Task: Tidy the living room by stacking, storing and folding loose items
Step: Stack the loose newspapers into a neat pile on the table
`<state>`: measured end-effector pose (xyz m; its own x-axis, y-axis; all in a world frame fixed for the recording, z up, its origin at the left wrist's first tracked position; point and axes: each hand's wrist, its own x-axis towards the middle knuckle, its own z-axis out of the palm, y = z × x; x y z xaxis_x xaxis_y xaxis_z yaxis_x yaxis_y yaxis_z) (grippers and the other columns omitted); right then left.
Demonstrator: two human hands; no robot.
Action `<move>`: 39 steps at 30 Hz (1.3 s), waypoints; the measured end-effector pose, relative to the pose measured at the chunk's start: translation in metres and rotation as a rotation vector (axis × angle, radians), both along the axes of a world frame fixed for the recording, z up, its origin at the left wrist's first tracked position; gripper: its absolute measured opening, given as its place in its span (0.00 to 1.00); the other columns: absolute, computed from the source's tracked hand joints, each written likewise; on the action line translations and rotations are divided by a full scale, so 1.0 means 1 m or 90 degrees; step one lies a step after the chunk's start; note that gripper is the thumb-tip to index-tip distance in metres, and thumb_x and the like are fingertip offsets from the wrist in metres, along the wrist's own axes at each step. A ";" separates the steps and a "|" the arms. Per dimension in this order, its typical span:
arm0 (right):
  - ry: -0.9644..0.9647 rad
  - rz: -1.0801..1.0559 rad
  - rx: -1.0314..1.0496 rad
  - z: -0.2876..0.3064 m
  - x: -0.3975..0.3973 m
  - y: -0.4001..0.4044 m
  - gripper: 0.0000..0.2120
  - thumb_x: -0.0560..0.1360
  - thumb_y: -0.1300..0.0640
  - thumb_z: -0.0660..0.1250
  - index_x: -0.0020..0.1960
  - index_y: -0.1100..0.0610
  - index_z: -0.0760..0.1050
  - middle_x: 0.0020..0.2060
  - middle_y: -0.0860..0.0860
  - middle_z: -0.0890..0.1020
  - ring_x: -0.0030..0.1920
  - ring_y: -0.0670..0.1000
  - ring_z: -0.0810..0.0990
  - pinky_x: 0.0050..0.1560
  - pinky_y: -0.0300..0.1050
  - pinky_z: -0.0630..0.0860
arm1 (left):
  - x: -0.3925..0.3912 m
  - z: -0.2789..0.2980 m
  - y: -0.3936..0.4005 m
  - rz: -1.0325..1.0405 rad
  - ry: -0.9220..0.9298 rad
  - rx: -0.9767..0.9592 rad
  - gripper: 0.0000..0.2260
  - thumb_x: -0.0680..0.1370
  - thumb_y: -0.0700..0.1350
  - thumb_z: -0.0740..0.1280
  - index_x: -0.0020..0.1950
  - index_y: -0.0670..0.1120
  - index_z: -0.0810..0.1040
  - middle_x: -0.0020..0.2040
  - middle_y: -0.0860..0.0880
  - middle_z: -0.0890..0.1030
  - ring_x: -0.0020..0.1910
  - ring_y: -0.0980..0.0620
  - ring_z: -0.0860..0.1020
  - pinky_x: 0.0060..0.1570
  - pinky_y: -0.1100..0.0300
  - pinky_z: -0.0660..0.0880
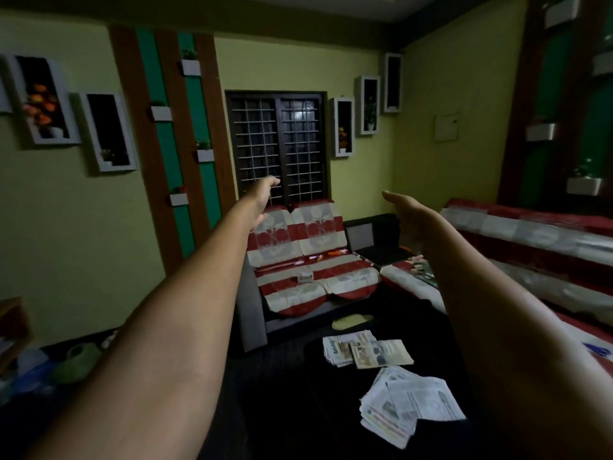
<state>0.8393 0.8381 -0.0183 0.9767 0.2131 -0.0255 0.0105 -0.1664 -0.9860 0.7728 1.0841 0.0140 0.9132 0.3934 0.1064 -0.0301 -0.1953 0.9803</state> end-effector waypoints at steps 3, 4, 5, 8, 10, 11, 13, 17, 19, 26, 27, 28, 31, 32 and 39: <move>-0.012 -0.046 0.007 0.011 0.033 0.027 0.34 0.79 0.40 0.56 0.78 0.55 0.50 0.77 0.57 0.51 0.76 0.59 0.51 0.74 0.58 0.49 | 0.048 0.015 0.031 -0.053 -0.014 0.014 0.24 0.81 0.52 0.56 0.75 0.46 0.62 0.77 0.46 0.58 0.76 0.45 0.55 0.71 0.50 0.56; -0.007 -0.058 0.008 0.012 0.042 0.033 0.35 0.78 0.38 0.57 0.78 0.54 0.50 0.77 0.57 0.51 0.76 0.60 0.52 0.73 0.59 0.50 | 0.061 0.018 0.038 -0.068 -0.022 0.017 0.23 0.81 0.52 0.56 0.75 0.46 0.63 0.77 0.46 0.58 0.76 0.46 0.55 0.71 0.50 0.56; 0.007 -0.071 0.006 0.013 0.052 0.041 0.37 0.77 0.37 0.57 0.78 0.53 0.50 0.77 0.57 0.51 0.76 0.61 0.52 0.73 0.60 0.50 | 0.078 0.019 0.047 -0.084 -0.026 0.017 0.23 0.81 0.52 0.56 0.74 0.47 0.63 0.78 0.46 0.58 0.76 0.46 0.55 0.71 0.49 0.55; 0.021 -0.109 0.012 0.007 0.091 0.058 0.36 0.78 0.38 0.56 0.78 0.54 0.49 0.77 0.57 0.50 0.76 0.61 0.51 0.73 0.59 0.51 | 0.131 0.010 0.063 -0.128 -0.022 0.014 0.22 0.81 0.51 0.55 0.74 0.46 0.64 0.78 0.46 0.57 0.76 0.46 0.54 0.72 0.50 0.55; 0.010 -0.127 -0.003 0.000 0.120 0.062 0.34 0.79 0.40 0.55 0.78 0.56 0.50 0.77 0.56 0.50 0.76 0.59 0.51 0.74 0.57 0.50 | 0.167 0.000 0.069 -0.150 -0.014 0.012 0.22 0.82 0.51 0.55 0.74 0.46 0.64 0.77 0.46 0.58 0.76 0.46 0.54 0.72 0.50 0.55; 0.008 -0.139 -0.015 -0.003 0.135 0.063 0.34 0.79 0.40 0.55 0.78 0.56 0.50 0.77 0.56 0.50 0.76 0.59 0.50 0.75 0.58 0.49 | 0.185 -0.005 0.071 -0.162 -0.012 0.012 0.22 0.82 0.51 0.55 0.74 0.46 0.63 0.77 0.46 0.58 0.76 0.46 0.55 0.71 0.50 0.55; 0.006 -0.175 -0.027 -0.007 0.173 0.060 0.35 0.79 0.39 0.54 0.78 0.56 0.49 0.77 0.57 0.50 0.76 0.60 0.51 0.75 0.59 0.49 | 0.228 -0.013 0.074 -0.184 -0.014 0.013 0.21 0.82 0.51 0.55 0.74 0.46 0.64 0.77 0.46 0.58 0.76 0.45 0.55 0.71 0.50 0.55; 0.017 -0.237 -0.037 -0.011 0.250 0.051 0.30 0.77 0.36 0.56 0.74 0.50 0.59 0.62 0.53 0.72 0.60 0.55 0.72 0.61 0.49 0.68 | 0.320 -0.017 0.075 -0.222 -0.029 0.016 0.21 0.82 0.51 0.54 0.74 0.47 0.64 0.77 0.46 0.59 0.76 0.45 0.55 0.72 0.50 0.55; 0.007 -0.252 -0.024 -0.001 0.276 0.048 0.29 0.78 0.37 0.56 0.74 0.51 0.60 0.44 0.48 0.71 0.41 0.48 0.70 0.43 0.41 0.67 | 0.357 -0.006 0.071 -0.235 -0.039 0.013 0.21 0.81 0.51 0.55 0.74 0.47 0.64 0.77 0.47 0.59 0.76 0.45 0.55 0.72 0.49 0.55; -0.032 -0.284 0.006 0.021 0.390 0.028 0.36 0.76 0.37 0.60 0.77 0.54 0.54 0.77 0.56 0.53 0.76 0.57 0.54 0.75 0.58 0.53 | 0.492 0.013 0.046 -0.326 -0.063 0.002 0.21 0.81 0.52 0.55 0.73 0.49 0.65 0.76 0.48 0.61 0.75 0.45 0.57 0.71 0.49 0.58; -0.026 -0.296 0.001 0.017 0.400 0.026 0.36 0.76 0.36 0.60 0.77 0.53 0.55 0.77 0.55 0.52 0.76 0.57 0.54 0.75 0.58 0.51 | 0.509 0.009 0.044 -0.336 -0.053 -0.006 0.21 0.81 0.52 0.56 0.73 0.49 0.65 0.76 0.48 0.61 0.75 0.45 0.57 0.71 0.50 0.58; -0.027 -0.308 0.010 0.014 0.407 0.025 0.36 0.76 0.36 0.59 0.77 0.52 0.56 0.77 0.53 0.52 0.76 0.56 0.53 0.75 0.57 0.50 | 0.525 0.007 0.040 -0.346 -0.046 -0.016 0.22 0.81 0.52 0.57 0.73 0.48 0.65 0.76 0.49 0.62 0.75 0.46 0.57 0.70 0.50 0.59; -0.027 -0.373 -0.001 0.006 0.423 0.021 0.33 0.78 0.38 0.58 0.76 0.54 0.57 0.74 0.52 0.61 0.64 0.46 0.73 0.63 0.42 0.68 | 0.568 0.003 0.032 -0.377 -0.052 -0.042 0.22 0.80 0.51 0.58 0.73 0.48 0.66 0.75 0.50 0.63 0.75 0.46 0.58 0.68 0.53 0.60; -0.026 -0.400 -0.001 0.002 0.430 0.015 0.32 0.79 0.39 0.57 0.76 0.56 0.58 0.67 0.50 0.69 0.46 0.39 0.79 0.46 0.33 0.73 | 0.584 0.002 0.028 -0.402 -0.051 -0.042 0.21 0.80 0.51 0.58 0.73 0.47 0.66 0.75 0.50 0.63 0.75 0.46 0.58 0.68 0.53 0.60; -0.011 -0.545 0.020 -0.005 0.452 0.003 0.36 0.75 0.36 0.60 0.76 0.53 0.58 0.75 0.55 0.61 0.64 0.51 0.72 0.62 0.44 0.69 | 0.669 0.001 0.002 -0.565 -0.051 -0.028 0.22 0.80 0.51 0.57 0.74 0.47 0.65 0.77 0.48 0.61 0.76 0.44 0.56 0.71 0.49 0.58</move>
<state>1.2914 0.8414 -0.0231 0.8018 -0.5974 -0.0152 -0.0912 -0.0972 -0.9911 1.4414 1.0862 0.0146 0.8738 -0.4499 0.1846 -0.2214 -0.0301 0.9747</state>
